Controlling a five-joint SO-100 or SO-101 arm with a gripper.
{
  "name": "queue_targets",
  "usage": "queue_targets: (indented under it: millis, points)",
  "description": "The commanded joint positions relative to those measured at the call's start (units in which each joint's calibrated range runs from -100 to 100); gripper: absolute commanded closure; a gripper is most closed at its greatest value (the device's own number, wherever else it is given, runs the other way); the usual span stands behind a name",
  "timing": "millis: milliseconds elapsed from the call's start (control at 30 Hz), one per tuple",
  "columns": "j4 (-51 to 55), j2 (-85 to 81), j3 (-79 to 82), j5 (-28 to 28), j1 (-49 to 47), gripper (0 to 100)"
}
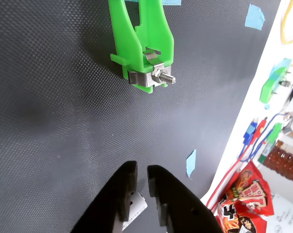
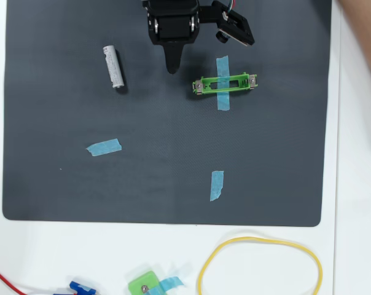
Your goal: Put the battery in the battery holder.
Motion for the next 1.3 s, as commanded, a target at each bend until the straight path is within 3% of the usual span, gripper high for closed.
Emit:
queue_targets:
  millis: [0, 1267]
  points:
    - [0.0, -0.4, -2.0, 0.0, -0.5, 100]
    - [-0.5, -0.4, -1.5, 0.0, -0.5, 100]
